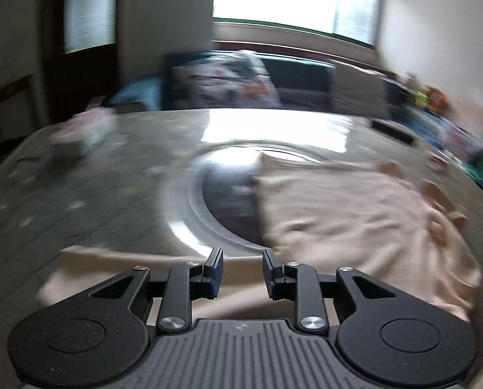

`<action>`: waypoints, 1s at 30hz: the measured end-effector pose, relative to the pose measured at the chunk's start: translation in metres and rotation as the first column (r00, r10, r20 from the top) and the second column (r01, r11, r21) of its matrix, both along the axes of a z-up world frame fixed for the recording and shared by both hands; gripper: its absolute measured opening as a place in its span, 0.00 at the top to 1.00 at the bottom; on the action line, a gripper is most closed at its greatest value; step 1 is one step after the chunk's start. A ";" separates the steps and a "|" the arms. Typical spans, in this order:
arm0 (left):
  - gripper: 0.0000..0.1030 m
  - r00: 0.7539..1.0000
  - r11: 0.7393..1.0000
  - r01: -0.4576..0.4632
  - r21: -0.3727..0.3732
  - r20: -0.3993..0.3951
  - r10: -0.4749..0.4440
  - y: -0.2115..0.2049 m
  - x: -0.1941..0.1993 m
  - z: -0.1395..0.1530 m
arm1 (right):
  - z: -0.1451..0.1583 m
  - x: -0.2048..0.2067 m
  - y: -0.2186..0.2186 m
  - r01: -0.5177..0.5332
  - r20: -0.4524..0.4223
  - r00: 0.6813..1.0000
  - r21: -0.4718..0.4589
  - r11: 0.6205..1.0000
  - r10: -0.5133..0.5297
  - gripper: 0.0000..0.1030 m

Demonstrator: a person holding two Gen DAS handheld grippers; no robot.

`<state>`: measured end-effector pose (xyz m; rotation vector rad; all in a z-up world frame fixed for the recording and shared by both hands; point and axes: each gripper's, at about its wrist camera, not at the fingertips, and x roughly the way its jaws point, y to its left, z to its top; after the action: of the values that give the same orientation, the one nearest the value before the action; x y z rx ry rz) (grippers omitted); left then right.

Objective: Fold clothes

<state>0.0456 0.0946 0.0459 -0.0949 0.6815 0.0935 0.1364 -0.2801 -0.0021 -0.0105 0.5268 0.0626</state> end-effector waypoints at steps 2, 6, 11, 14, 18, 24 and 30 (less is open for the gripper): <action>0.72 0.996 0.996 0.083 0.010 -0.009 -0.083 -0.023 0.011 -0.002 | -0.005 -0.003 0.002 -0.047 -0.023 0.999 -0.031 0.998 0.046 0.90; 0.72 0.977 0.978 0.210 0.006 -0.021 -0.210 -0.062 0.027 -0.008 | -0.008 -0.003 0.025 -0.167 -0.038 0.985 -0.057 0.984 0.165 0.89; 0.72 0.937 0.938 0.348 0.005 -0.036 -0.348 -0.104 0.034 -0.020 | -0.005 0.008 0.061 -0.319 -0.054 0.947 -0.032 0.947 0.317 0.89; 0.72 0.910 0.911 0.412 0.003 -0.054 -0.411 -0.122 0.034 -0.029 | -0.008 0.016 0.079 -0.376 -0.070 0.925 -0.047 0.925 0.373 0.72; 0.72 0.883 0.885 0.465 -0.008 -0.073 -0.464 -0.135 0.033 -0.037 | -0.018 0.030 0.093 -0.407 -0.092 0.911 -0.049 0.912 0.402 0.69; 0.72 0.858 0.861 0.508 -0.009 -0.076 -0.507 -0.143 0.030 -0.043 | -0.032 0.048 0.086 -0.358 -0.126 0.925 0.022 0.934 0.357 0.87; 0.72 0.845 0.847 0.531 -0.008 -0.066 -0.531 -0.147 0.032 -0.041 | -0.017 0.036 0.065 -0.288 -0.049 0.956 0.031 0.957 0.289 0.96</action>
<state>0.0774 -0.0520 0.0046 0.1114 0.7525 -0.4393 0.1719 -0.2152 -0.0189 -0.0632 0.5749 0.3560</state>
